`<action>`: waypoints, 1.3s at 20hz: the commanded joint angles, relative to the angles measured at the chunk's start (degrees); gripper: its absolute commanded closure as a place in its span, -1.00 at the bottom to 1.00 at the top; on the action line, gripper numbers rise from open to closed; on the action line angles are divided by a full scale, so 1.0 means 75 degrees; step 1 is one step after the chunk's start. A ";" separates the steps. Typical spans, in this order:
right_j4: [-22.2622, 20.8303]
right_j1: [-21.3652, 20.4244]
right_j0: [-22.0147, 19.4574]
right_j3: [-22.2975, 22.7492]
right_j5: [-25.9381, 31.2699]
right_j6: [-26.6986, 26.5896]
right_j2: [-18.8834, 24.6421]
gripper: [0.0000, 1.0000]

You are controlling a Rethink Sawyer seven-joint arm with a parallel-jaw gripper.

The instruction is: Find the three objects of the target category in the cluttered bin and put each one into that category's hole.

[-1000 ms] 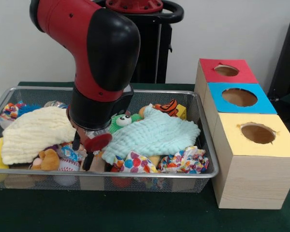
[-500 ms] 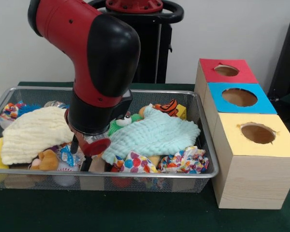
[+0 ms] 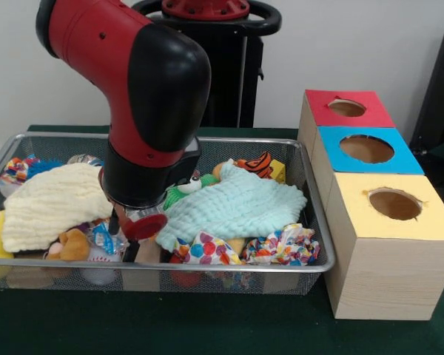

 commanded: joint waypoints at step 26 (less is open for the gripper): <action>-0.1109 0.1360 -0.0419 -0.1583 0.3057 0.1682 -0.0743 -1.00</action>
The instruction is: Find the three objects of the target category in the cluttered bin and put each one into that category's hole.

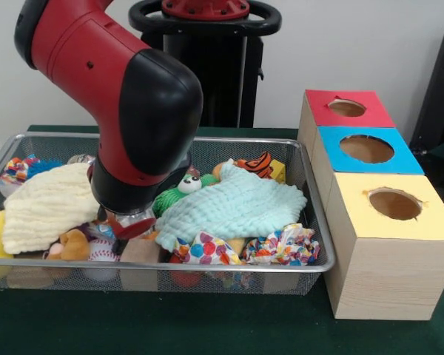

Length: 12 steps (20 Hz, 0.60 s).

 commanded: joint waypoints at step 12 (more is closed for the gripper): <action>-0.0648 0.0569 -0.0098 -0.0161 0.0949 0.1716 0.0212 1.00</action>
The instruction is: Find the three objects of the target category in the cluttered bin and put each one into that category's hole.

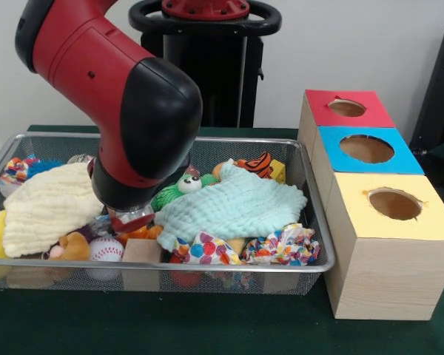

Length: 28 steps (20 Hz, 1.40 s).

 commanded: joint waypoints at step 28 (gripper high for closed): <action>-0.0285 -0.1339 0.0349 0.1718 -0.1653 0.0547 0.1750 1.00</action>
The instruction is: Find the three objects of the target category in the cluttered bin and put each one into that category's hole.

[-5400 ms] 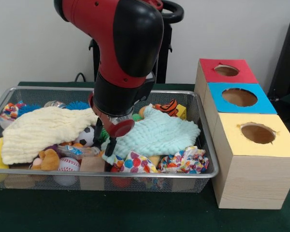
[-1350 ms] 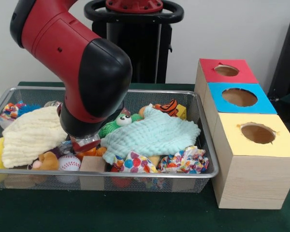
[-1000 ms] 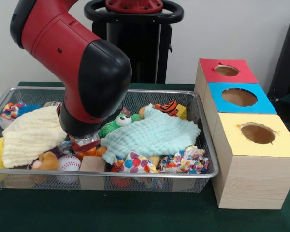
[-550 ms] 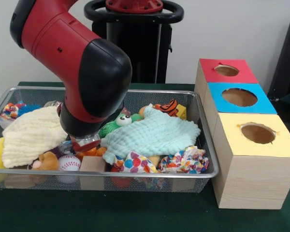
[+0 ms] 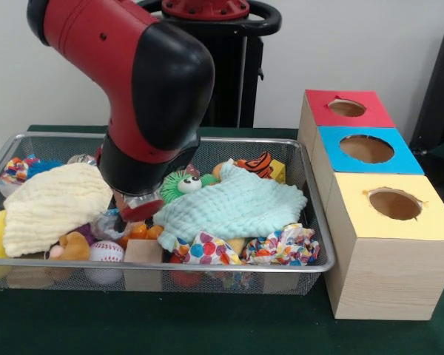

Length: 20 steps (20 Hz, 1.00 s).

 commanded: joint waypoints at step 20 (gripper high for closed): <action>-0.0867 -0.1928 -0.0165 0.2110 -0.2274 -0.0395 0.2976 1.00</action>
